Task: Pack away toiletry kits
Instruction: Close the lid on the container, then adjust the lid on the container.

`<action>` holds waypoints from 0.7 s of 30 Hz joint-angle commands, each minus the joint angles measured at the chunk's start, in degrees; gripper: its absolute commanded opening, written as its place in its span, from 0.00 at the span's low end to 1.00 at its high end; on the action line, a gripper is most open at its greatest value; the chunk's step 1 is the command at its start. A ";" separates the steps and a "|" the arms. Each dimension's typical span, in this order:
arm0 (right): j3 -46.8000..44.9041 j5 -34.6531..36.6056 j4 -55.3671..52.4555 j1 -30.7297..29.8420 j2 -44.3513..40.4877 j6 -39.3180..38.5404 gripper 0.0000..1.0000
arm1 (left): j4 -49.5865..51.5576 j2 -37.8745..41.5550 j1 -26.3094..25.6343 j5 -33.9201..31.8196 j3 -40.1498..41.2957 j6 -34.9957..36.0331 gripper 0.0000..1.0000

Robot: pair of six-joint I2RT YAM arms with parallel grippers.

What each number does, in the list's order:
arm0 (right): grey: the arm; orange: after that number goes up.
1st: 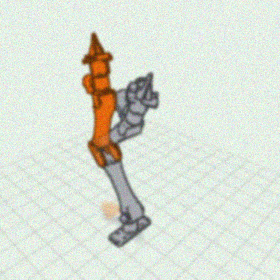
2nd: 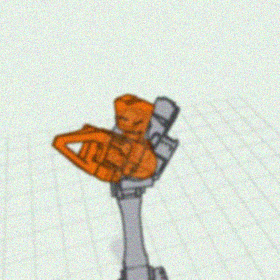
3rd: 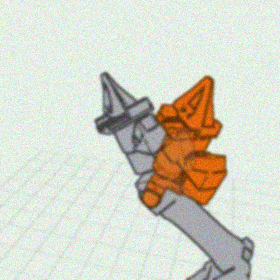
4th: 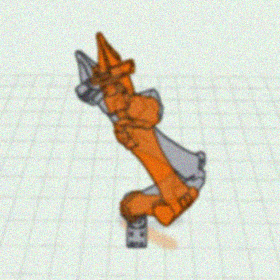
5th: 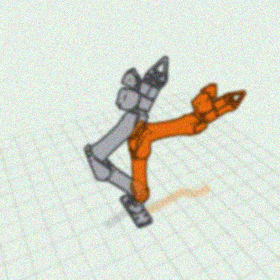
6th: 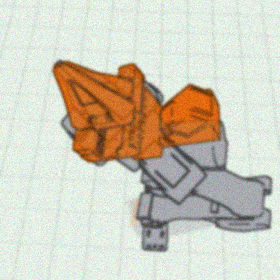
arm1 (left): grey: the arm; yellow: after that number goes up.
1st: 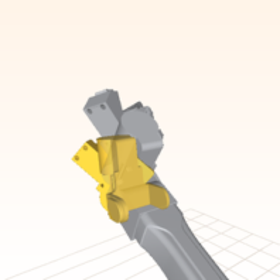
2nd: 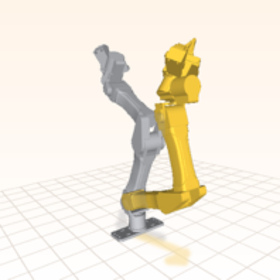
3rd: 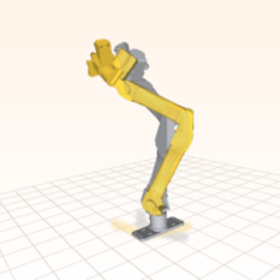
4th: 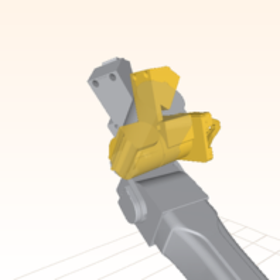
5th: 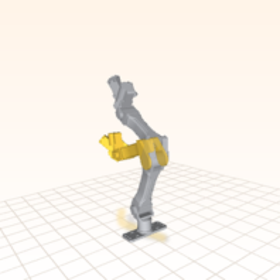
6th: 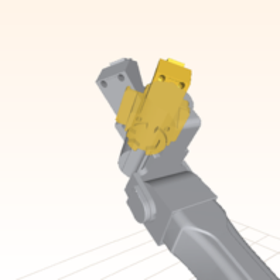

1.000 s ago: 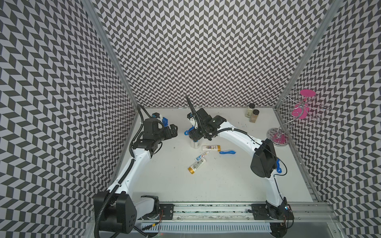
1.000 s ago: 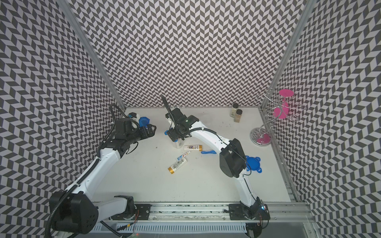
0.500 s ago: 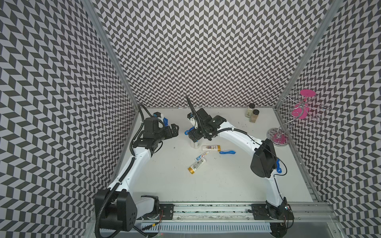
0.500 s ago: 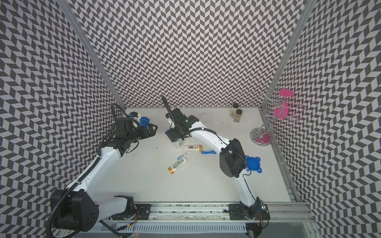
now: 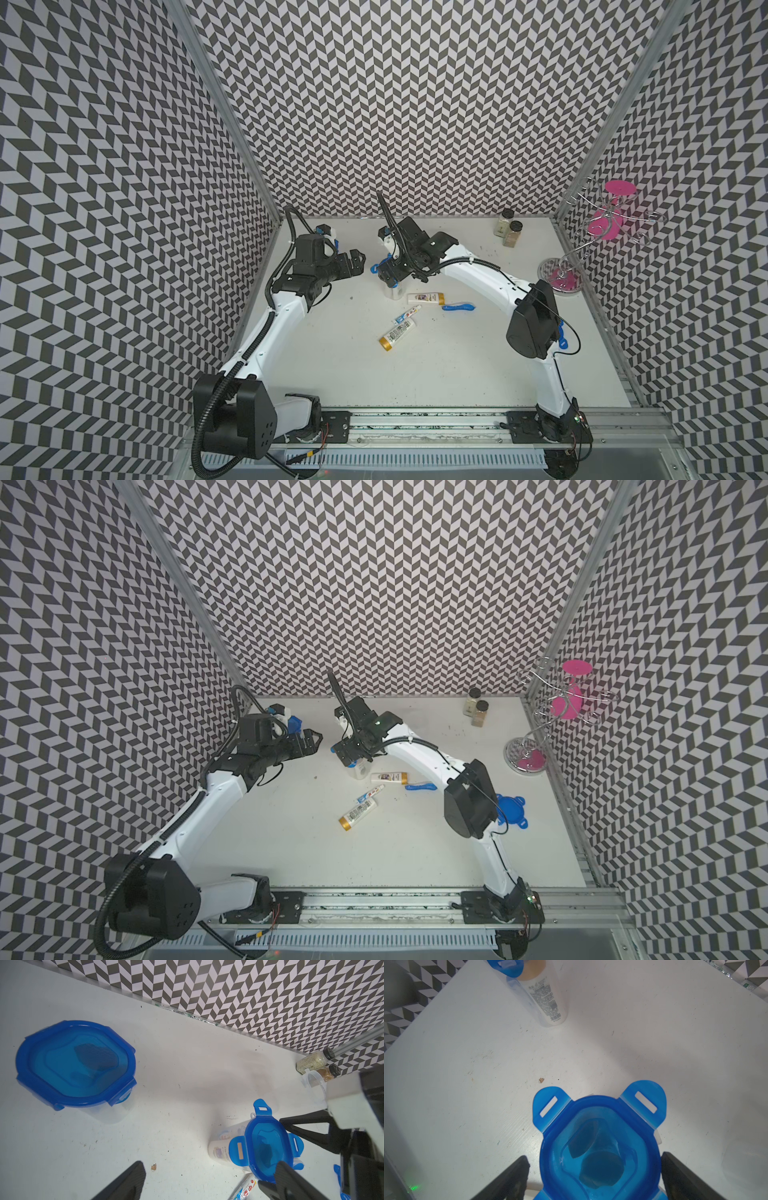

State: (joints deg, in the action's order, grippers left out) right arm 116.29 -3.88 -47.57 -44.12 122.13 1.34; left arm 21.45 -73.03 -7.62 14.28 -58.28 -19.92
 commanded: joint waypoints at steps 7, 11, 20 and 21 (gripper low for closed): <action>0.03 -3.66 1.68 2.56 -5.92 3.40 0.97 | 3.22 -2.58 -3.35 0.66 -3.59 2.42 0.98; -1.21 -2.31 3.48 4.62 -8.61 4.53 0.96 | 6.01 -2.70 -4.35 -0.22 -3.60 3.75 0.92; 1.20 1.26 3.63 8.86 -3.70 2.51 0.84 | 9.66 -4.68 -7.58 -2.18 -2.69 5.58 0.90; 1.52 1.88 3.46 8.99 -3.00 2.14 0.82 | 9.66 -5.19 -7.72 -2.19 -2.87 5.48 0.90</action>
State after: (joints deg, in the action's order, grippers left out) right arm 116.16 -4.23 -45.82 -34.85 116.75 4.64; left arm 29.32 -77.19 -14.83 13.15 -60.14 -15.55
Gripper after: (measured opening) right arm 0.825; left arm 0.905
